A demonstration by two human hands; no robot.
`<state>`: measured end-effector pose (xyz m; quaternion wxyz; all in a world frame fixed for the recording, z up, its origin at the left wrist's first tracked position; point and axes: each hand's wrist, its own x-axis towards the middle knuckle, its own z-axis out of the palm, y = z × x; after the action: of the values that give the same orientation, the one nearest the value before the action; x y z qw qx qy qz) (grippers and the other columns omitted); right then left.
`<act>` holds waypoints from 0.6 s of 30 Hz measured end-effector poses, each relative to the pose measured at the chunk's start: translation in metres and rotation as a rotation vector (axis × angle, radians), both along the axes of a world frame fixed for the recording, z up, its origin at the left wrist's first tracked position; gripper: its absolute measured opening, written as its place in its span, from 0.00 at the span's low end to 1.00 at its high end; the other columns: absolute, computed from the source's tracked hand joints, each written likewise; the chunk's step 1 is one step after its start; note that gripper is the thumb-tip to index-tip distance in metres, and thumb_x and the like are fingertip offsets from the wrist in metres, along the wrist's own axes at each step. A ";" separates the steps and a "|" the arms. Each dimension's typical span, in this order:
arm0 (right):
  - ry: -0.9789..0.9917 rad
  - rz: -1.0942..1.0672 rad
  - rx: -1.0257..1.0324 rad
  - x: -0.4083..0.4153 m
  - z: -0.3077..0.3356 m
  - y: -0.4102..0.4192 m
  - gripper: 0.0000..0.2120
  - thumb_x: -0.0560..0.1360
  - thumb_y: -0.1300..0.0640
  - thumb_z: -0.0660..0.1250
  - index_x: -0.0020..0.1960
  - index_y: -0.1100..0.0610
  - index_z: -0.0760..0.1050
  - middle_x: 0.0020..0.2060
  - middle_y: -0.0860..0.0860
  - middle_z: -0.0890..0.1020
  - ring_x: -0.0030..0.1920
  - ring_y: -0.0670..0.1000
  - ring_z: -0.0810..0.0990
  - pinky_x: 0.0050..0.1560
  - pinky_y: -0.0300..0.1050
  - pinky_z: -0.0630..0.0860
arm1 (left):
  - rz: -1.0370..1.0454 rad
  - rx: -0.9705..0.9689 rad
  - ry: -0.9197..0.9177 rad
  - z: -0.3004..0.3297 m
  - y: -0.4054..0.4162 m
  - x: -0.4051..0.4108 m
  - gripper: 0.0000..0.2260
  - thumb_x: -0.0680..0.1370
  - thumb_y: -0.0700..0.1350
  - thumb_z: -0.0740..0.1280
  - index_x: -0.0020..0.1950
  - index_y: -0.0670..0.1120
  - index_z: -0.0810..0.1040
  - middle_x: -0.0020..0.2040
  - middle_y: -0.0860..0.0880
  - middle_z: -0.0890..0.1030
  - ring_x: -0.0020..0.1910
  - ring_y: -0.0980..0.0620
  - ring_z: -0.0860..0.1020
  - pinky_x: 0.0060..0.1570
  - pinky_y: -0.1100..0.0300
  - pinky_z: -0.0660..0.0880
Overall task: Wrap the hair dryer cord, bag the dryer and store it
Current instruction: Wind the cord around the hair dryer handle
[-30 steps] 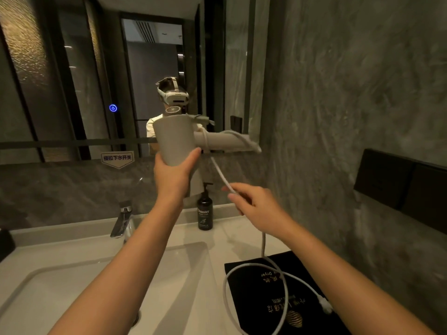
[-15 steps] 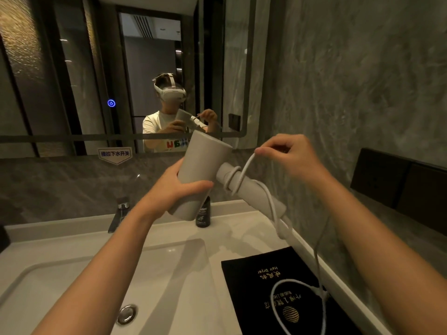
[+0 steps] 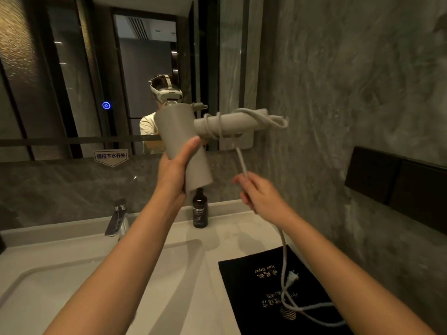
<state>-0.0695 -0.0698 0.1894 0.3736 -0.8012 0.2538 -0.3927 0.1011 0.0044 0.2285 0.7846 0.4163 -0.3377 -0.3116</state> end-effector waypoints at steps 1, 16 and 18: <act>0.096 0.013 -0.062 -0.003 -0.004 0.004 0.12 0.81 0.53 0.55 0.53 0.55 0.76 0.28 0.47 0.73 0.24 0.41 0.69 0.28 0.36 0.66 | 0.106 0.011 -0.019 0.002 -0.002 0.004 0.27 0.69 0.51 0.75 0.64 0.47 0.69 0.54 0.45 0.79 0.50 0.47 0.80 0.46 0.49 0.80; -0.075 -0.138 -0.360 -0.020 0.074 -0.035 0.07 0.77 0.56 0.63 0.48 0.47 0.79 0.41 0.50 0.82 0.43 0.49 0.79 0.46 0.42 0.73 | 0.062 0.224 -0.663 -0.025 0.019 0.041 0.28 0.62 0.53 0.78 0.59 0.54 0.70 0.50 0.50 0.77 0.47 0.51 0.79 0.39 0.60 0.75; -0.112 -0.109 -0.343 -0.016 0.072 -0.036 0.09 0.77 0.57 0.63 0.45 0.45 0.78 0.38 0.46 0.82 0.42 0.46 0.78 0.45 0.38 0.73 | -0.026 0.215 -0.618 -0.025 0.023 0.042 0.28 0.58 0.58 0.75 0.55 0.56 0.72 0.50 0.47 0.79 0.46 0.50 0.80 0.40 0.59 0.77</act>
<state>-0.0852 -0.1057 0.2613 0.2234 -0.8150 0.2050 -0.4938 0.1426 0.0273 0.2034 0.5924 0.5675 -0.5302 -0.2142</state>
